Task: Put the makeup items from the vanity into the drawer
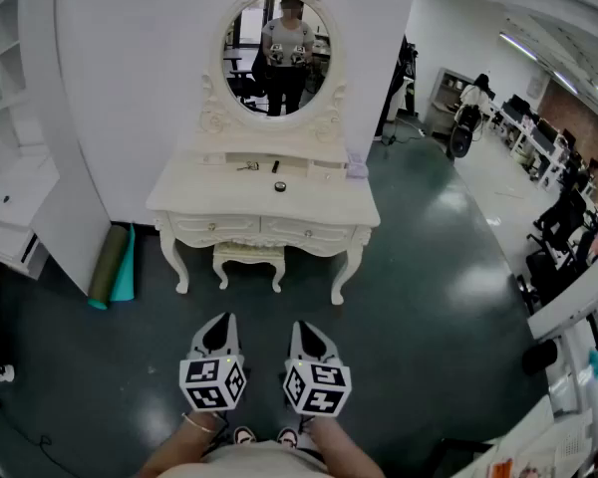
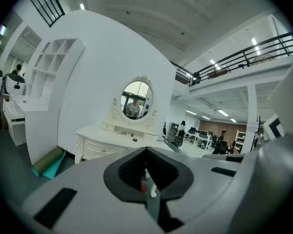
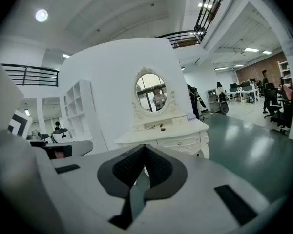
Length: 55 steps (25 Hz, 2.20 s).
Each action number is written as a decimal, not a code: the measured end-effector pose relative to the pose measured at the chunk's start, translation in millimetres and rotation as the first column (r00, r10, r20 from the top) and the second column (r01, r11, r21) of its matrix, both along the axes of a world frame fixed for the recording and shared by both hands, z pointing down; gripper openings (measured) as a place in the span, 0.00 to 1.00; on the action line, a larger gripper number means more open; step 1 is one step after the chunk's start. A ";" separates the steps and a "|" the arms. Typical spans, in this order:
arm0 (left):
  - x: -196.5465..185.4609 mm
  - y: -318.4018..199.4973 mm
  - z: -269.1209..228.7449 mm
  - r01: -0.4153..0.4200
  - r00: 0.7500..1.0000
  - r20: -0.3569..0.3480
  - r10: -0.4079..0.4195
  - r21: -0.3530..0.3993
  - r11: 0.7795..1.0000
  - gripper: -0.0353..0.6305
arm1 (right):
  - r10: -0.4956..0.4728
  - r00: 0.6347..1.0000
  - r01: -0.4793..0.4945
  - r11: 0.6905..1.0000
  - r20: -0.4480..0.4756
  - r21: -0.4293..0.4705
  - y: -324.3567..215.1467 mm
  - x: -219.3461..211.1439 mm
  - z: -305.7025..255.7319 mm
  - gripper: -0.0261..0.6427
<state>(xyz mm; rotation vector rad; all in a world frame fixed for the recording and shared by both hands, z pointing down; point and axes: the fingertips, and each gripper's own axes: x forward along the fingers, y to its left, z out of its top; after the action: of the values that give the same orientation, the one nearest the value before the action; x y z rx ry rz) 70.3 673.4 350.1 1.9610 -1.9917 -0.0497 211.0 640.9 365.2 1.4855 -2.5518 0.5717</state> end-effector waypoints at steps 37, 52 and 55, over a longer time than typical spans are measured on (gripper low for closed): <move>-108.6 -117.7 27.2 0.058 0.998 0.033 -0.056 -0.049 0.997 0.06 | 0.010 0.999 -0.008 0.999 0.044 -0.053 -138.1 -86.6 24.2 0.07; -102.6 -276.9 27.6 0.078 0.996 0.059 -0.073 -0.078 0.994 0.06 | -0.010 0.999 0.014 0.996 0.050 -0.088 -303.3 -80.2 29.1 0.07; -99.3 -301.3 29.2 0.076 0.995 0.078 -0.069 -0.093 0.993 0.06 | -0.004 0.998 0.011 0.995 0.062 -0.100 -330.7 -75.5 33.3 0.07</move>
<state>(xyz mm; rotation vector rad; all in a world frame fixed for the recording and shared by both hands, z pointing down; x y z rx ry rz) -29.0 372.1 379.4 1.8557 -2.0723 0.1015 135.5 310.2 398.5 1.4463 -2.5316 0.7443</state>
